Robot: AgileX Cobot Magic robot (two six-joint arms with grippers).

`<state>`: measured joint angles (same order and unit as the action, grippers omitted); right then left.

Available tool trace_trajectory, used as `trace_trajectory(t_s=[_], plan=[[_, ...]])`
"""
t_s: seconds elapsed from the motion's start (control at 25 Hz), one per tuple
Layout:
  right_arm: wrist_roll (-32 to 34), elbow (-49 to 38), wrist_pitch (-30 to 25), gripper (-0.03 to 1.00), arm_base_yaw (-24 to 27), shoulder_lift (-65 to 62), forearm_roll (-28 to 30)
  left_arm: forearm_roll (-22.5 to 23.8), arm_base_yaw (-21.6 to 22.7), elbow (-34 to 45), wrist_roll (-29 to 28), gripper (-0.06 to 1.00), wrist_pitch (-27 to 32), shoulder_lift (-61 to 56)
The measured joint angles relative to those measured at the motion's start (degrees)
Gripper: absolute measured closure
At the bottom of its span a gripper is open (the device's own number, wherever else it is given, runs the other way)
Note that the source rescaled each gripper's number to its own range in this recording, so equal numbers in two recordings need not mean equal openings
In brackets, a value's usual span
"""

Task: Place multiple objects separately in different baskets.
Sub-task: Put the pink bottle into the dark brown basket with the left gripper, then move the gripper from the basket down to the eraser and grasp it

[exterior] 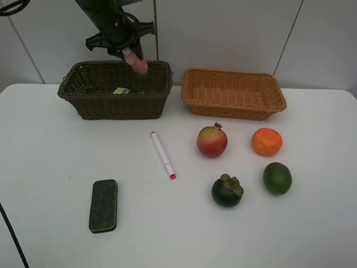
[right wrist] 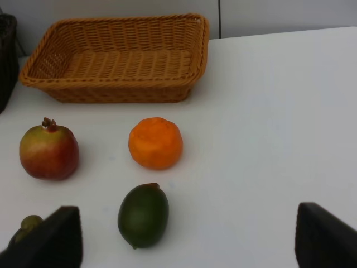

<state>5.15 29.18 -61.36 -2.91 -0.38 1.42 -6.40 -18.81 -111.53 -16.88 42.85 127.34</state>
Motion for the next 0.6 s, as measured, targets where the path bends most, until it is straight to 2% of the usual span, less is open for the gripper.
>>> trace_trajectory(t_s=[0.04,0.08,0.12,0.2,0.28,0.4,0.52,0.6], plan=[[0.00,0.00,0.00,0.36,0.00,0.00,0.00,0.28,0.00,0.00,0.61,0.60,0.05,0.58],[0.00,0.00,0.00,0.36,0.00,0.00,0.00,0.35,0.00,0.00,0.84,0.46,0.05,0.76],[0.00,0.00,0.00,0.36,0.00,0.00,0.00,0.47,0.00,0.00,0.90,0.26,0.37,0.89],[0.00,0.00,0.00,0.36,0.00,0.00,0.00,0.54,0.00,0.00,0.68,0.05,1.16,0.89],[0.00,0.00,0.00,0.36,0.00,0.00,0.00,0.60,0.00,-0.11,0.03,-0.02,2.51,0.89],[0.00,0.00,0.00,0.36,0.00,0.00,0.00,0.60,0.00,-0.52,-0.84,-0.05,4.61,0.89],[0.00,0.00,0.00,0.36,0.00,0.00,0.00,0.72,0.00,-2.92,-1.61,-0.06,11.96,0.70],[0.00,0.00,0.00,0.36,0.00,0.00,0.00,0.25,0.00,-5.67,-1.68,-0.06,19.91,0.01]])
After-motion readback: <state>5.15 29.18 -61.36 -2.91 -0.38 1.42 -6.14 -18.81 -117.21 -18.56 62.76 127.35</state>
